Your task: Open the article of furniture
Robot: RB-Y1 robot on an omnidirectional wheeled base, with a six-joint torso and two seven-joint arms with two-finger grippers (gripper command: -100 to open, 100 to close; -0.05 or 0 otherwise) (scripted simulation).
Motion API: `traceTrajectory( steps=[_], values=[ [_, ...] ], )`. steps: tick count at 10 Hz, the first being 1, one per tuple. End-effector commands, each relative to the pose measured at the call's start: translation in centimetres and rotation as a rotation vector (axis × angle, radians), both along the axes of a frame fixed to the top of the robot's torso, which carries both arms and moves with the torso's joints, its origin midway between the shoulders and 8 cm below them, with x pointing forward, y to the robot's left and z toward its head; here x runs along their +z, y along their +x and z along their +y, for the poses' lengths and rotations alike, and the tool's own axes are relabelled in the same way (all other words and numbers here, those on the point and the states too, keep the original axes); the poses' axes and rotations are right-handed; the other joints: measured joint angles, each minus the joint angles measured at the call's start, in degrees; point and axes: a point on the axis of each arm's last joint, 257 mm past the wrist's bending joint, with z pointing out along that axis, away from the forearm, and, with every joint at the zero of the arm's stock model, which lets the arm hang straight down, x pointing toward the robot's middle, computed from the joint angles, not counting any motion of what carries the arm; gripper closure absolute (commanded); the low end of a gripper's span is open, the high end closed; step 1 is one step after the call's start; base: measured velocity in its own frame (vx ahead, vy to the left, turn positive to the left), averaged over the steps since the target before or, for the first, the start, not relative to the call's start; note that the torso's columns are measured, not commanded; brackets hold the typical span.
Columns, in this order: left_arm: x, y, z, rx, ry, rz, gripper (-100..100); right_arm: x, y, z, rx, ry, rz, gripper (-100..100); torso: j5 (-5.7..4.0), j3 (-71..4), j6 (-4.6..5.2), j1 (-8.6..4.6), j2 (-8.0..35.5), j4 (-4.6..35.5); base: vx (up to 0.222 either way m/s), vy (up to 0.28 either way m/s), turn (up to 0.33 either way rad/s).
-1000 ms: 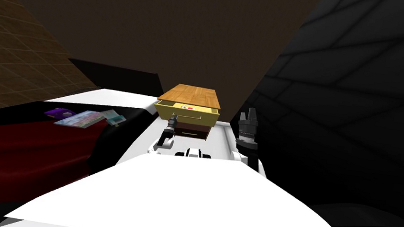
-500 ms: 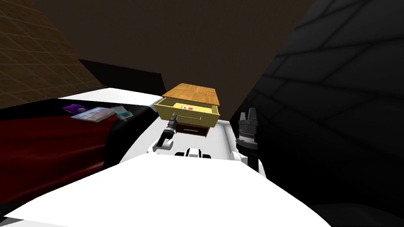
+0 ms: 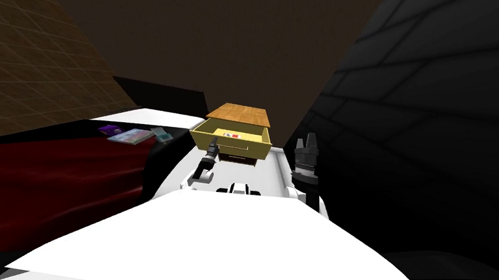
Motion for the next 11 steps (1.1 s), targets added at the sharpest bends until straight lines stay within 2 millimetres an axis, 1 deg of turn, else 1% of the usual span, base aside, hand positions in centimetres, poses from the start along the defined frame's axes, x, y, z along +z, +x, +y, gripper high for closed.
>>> traceTrajectory(
  steps=[1,6,7,8,11],
  values=[
    [1.4,1.2,-0.2,-0.004,-0.002,0.002,-100,0.0,0.0,0.0,0.000,0.000,0.000,0,-0.01,-0.03,0.04,0.01,-0.03,0.07,-0.019,-0.003,0.013],
    [4.2,3.2,-0.3,-0.012,-0.004,0.002,-100,0.0,0.0,0.0,0.000,0.000,0.000,0,-0.03,0.29,-0.01,-0.03,0.49,0.18,-0.033,-0.006,0.011],
    [3.2,2.9,-0.2,-0.011,-0.004,0.011,-100,0.0,0.0,0.0,0.000,0.000,0.000,0,-0.08,0.33,-0.06,-0.04,0.56,0.28,-0.016,-0.003,-0.003],
    [3.1,2.9,-0.1,-0.011,-0.004,0.016,0,0.0,0.0,0.0,0.000,0.000,0.000,0,-0.05,0.32,-0.04,-0.04,0.52,0.22,0.000,0.000,0.000],
    [2.8,2.9,-0.1,-0.010,-0.005,0.024,0,0.0,0.0,0.0,0.000,0.000,0.000,0,-0.01,0.22,0.00,-0.02,0.37,0.12,0.000,0.000,0.000]
  ],
)
